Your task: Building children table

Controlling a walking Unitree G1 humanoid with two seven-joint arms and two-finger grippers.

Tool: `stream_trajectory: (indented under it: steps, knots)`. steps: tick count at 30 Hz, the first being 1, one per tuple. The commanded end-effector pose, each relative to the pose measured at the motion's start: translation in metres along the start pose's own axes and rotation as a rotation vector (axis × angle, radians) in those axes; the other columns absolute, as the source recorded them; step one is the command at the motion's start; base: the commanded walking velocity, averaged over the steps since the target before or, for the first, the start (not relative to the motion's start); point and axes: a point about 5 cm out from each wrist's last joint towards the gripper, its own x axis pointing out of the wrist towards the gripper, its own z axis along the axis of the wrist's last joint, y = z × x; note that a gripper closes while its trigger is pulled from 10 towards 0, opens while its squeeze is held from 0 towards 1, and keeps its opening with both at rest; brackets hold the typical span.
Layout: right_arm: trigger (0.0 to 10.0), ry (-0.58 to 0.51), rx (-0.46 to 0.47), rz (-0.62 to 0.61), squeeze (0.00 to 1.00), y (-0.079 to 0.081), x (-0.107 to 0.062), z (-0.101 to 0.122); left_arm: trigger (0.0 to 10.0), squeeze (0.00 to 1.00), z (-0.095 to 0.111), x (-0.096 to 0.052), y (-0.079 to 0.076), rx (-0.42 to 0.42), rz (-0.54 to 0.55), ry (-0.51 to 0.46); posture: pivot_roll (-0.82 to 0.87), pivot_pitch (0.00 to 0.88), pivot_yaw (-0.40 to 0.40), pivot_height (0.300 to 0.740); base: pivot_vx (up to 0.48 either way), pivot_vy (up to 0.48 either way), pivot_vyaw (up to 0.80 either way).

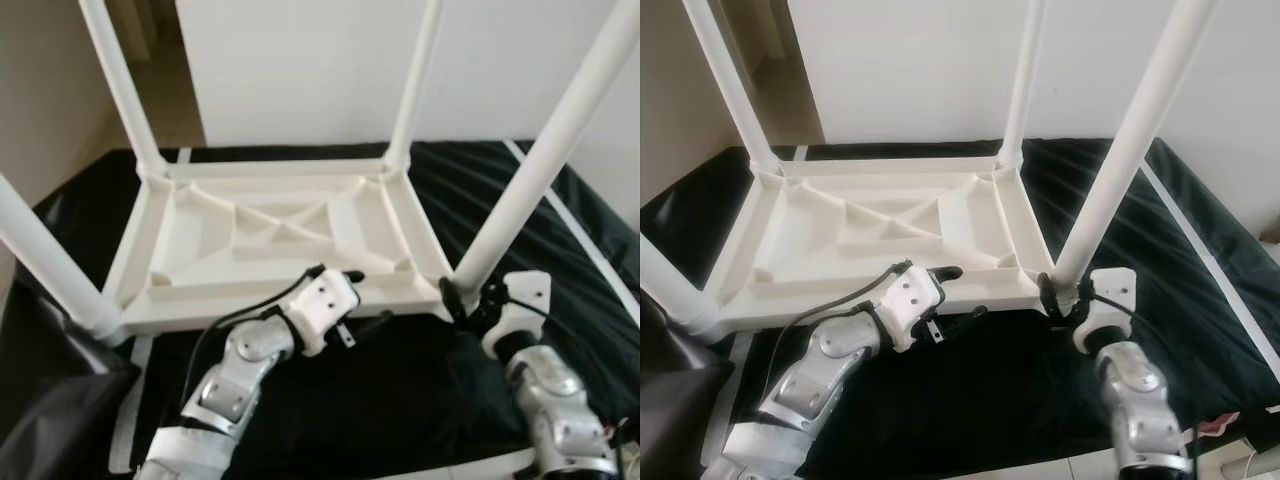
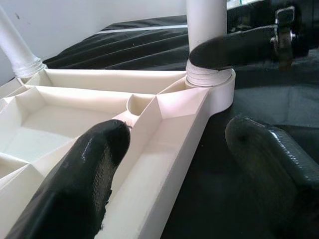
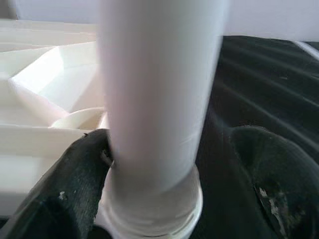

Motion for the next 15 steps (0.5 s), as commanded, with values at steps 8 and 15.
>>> stream_trajectory:
  steps: [8, 15]
  knots:
    - [10.0, 0.038, -0.107, 0.230, 0.00, 0.006, 0.020, -0.001, 10.0, 0.00, 0.002, 0.005, 0.005, 0.035, 0.018, 0.002, -0.02, 0.000, -0.034, 0.740, 0.000, 0.000, 0.00]
    - [0.0, 0.049, -0.132, 0.285, 0.00, 0.014, 0.032, -0.003, 10.0, 0.00, 0.003, 0.007, 0.007, 0.051, 0.022, 0.003, -0.01, 0.000, -0.038, 0.740, 0.000, 0.000, 0.00]
